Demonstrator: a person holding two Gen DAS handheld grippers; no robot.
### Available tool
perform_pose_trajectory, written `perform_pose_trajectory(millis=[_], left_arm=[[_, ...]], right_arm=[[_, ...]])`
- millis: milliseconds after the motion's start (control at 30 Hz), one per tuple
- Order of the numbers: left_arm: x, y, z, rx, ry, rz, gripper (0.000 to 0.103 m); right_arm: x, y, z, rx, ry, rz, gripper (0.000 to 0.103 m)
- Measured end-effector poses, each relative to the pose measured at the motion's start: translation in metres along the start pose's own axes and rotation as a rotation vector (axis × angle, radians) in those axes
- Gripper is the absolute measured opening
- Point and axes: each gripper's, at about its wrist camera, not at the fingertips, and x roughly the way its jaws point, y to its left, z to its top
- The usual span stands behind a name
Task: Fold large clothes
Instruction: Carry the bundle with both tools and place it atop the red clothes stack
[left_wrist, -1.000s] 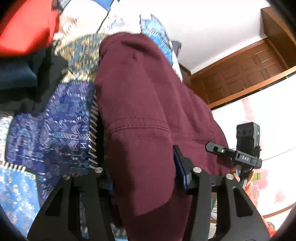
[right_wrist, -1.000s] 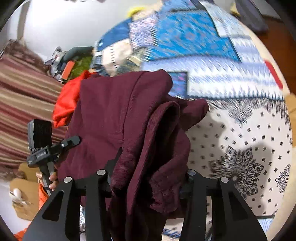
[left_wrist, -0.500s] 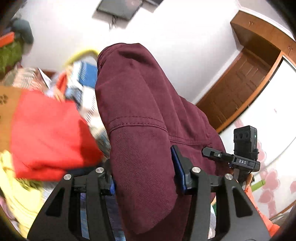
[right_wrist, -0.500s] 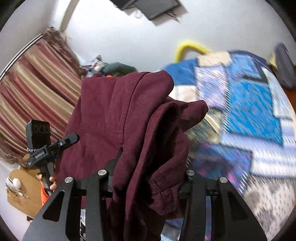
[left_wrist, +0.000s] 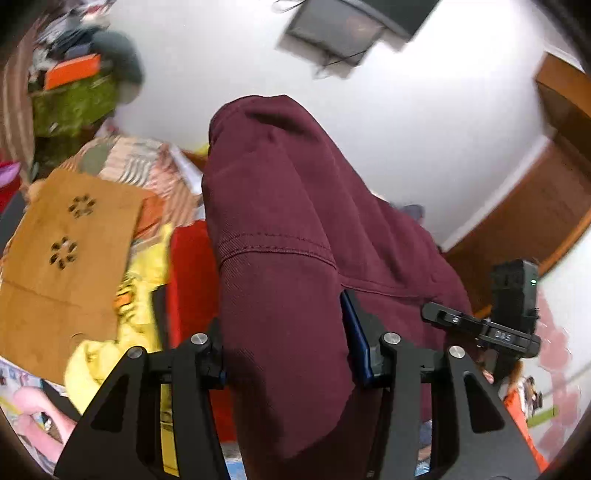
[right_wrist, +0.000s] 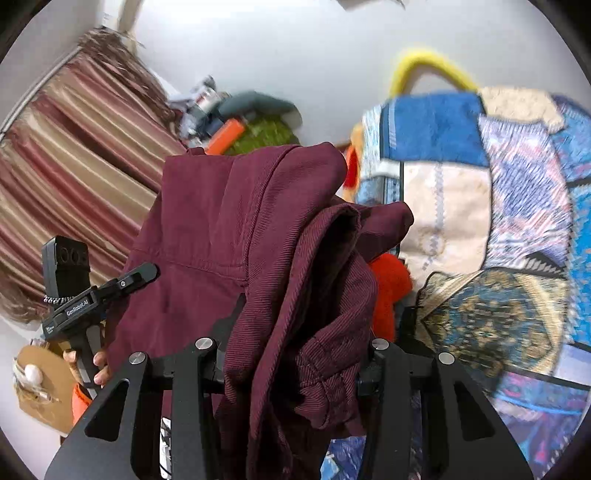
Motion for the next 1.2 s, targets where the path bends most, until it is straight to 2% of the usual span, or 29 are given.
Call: perform_pose_trajectory(millis=[100,167,300,400,500,567,667,767,967,1200], left_arm=[[0.039,0.040,-0.001,-0.048,0.069,0.076,0.049],[0.056,0.059,-0.010,-0.072,0.086,0.128,0.053],[0.066,0.068,-0.019,-0.035,0.056,0.144,0.061],[0.064,0.067,-0.018,-0.047,0.068,0.143,0.063],[0.059,0.054,-0.017,-0.004,0.075,0.201,0.068],[0.052,0.042,-0.018,0.036,0.069,0.266,0.073],[0.040,0.028,-0.024,0.050,0.052,0.322,0.073],[0.019,0.013,-0.032,0.058,0.024,0.343,0.073],[-0.035,-0.030,-0.057,0.111,-0.054,0.345,0.073],[-0.125,-0.111,-0.106,0.215,-0.271,0.293,0.073]], right_arm=[[0.049,-0.022,0.001,0.044,0.075,-0.031,0.040],[0.074,-0.037,-0.005,0.059,0.097,-0.062,0.044],[0.079,-0.049,-0.010,0.053,0.077,-0.062,0.052],[0.073,-0.045,-0.009,0.045,0.089,-0.084,0.056],[0.056,-0.024,-0.017,0.006,0.091,-0.161,0.059],[0.044,-0.017,-0.020,-0.006,0.089,-0.200,0.059],[0.026,-0.014,-0.027,-0.025,0.064,-0.254,0.059],[0.001,-0.005,-0.036,-0.072,0.023,-0.298,0.059],[-0.060,0.034,-0.060,-0.182,-0.092,-0.329,0.059],[-0.143,0.096,-0.100,-0.314,-0.333,-0.275,0.059]])
